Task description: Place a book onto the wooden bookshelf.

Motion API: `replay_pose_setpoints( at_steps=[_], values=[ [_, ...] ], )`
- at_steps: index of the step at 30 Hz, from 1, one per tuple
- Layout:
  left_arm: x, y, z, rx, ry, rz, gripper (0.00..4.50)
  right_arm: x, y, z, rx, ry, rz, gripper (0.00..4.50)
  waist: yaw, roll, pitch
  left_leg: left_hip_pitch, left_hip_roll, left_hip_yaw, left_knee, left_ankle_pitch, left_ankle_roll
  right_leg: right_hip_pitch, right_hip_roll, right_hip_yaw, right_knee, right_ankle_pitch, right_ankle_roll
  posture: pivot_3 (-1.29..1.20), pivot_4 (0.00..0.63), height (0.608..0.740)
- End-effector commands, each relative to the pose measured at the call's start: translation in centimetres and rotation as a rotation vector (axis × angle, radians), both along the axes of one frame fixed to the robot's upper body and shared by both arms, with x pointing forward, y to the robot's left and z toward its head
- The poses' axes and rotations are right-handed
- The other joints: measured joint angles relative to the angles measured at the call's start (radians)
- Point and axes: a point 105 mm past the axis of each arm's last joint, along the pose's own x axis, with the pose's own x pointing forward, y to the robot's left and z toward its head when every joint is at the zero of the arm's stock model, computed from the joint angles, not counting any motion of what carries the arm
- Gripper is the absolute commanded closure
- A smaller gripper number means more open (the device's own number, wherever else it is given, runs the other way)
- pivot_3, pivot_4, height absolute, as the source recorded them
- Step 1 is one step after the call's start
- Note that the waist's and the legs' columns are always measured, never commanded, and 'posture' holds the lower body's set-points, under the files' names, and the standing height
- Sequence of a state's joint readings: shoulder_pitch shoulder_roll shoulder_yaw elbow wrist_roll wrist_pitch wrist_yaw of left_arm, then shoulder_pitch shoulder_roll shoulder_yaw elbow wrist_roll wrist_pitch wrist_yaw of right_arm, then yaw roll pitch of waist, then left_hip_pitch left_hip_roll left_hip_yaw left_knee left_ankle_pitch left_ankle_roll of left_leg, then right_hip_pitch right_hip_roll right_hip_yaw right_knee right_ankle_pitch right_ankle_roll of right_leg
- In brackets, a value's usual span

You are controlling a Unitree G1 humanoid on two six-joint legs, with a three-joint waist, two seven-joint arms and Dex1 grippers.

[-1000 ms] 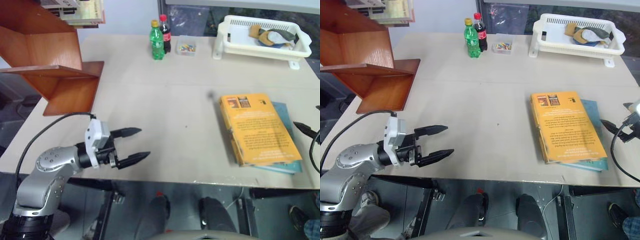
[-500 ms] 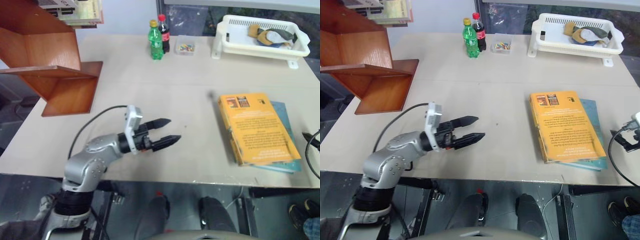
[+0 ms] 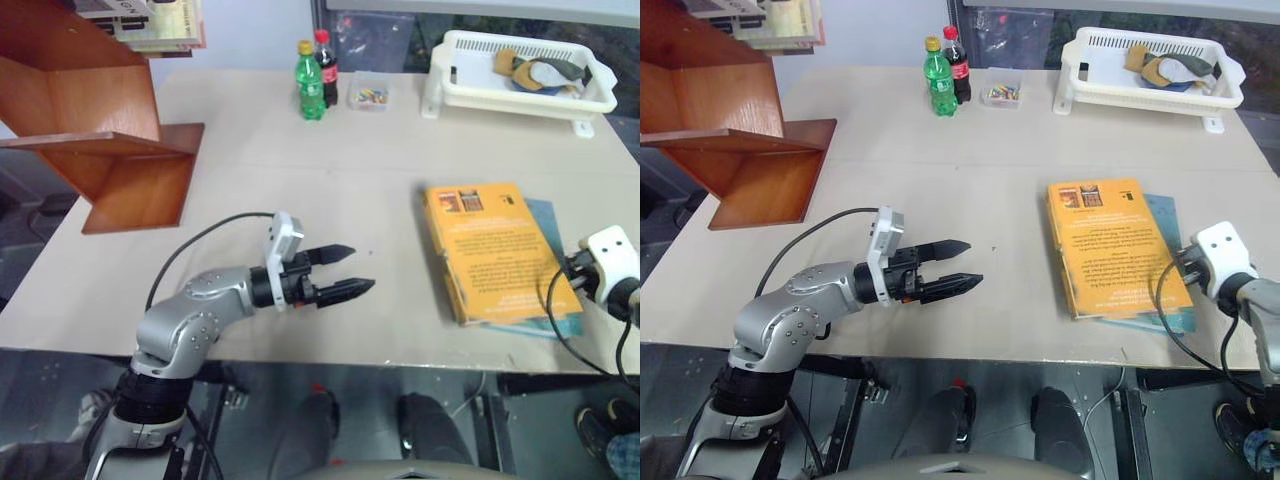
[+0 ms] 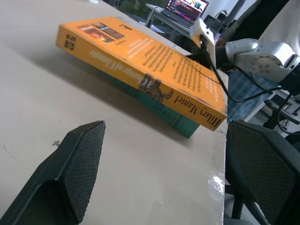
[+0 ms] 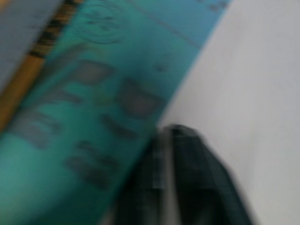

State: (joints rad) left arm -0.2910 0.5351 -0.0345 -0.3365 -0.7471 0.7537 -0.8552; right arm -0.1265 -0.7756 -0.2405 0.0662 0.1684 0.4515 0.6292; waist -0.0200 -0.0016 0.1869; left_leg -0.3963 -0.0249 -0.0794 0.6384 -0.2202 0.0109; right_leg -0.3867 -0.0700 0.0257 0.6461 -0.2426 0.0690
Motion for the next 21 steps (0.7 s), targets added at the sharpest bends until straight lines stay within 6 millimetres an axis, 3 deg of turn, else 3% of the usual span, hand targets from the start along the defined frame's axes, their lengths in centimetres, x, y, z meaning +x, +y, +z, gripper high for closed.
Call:
replay_pose_setpoints(
  at_steps=[1, 13, 18, 21],
  values=[
    [-0.3, 0.6, 0.7, 0.0, -0.029, 0.006, 0.0, 1.0, 2.7, 0.6, 0.012, -0.037, 0.082, 4.47, -0.002, 0.0, 0.0, 0.0, 0.0, 0.0, 0.0, 0.0, 0.0, 0.0, 0.0, 0.0, 0.0, 0.0, 0.0, 0.0, 0.15, 0.74],
    [-0.2, 2.0, 0.9, -0.017, 0.019, 0.051, 0.0, 2.1, 8.9, 0.7, 0.092, -0.072, 0.201, 4.47, -0.007, 0.0, 0.0, 0.0, 0.0, -0.001, 0.0, 0.0, 0.0, 0.0, 0.0, 0.0, 0.0, 0.0, 0.0, 0.0, 0.15, 0.74],
    [0.4, 2.5, 0.0, 0.006, 0.095, 0.101, 0.0, 1.9, 8.7, 1.2, 0.079, -0.097, 0.175, 4.47, -0.008, 0.0, 0.0, 0.0, 0.0, -0.001, 0.0, 0.0, 0.0, -0.001, 0.0, 0.0, 0.0, 0.0, 0.0, 0.0, 0.15, 0.74],
    [0.6, 1.9, -0.8, -0.018, 0.198, 0.096, 0.0, 0.9, 7.9, 2.5, 0.06, -0.143, 0.178, 4.47, -0.001, 0.0, 0.0, -0.001, 0.0, -0.002, 0.0, 0.0, 0.0, -0.001, 0.0, -0.001, 0.0, 0.0, 0.0, 0.0, 0.15, 0.74]
  ],
)
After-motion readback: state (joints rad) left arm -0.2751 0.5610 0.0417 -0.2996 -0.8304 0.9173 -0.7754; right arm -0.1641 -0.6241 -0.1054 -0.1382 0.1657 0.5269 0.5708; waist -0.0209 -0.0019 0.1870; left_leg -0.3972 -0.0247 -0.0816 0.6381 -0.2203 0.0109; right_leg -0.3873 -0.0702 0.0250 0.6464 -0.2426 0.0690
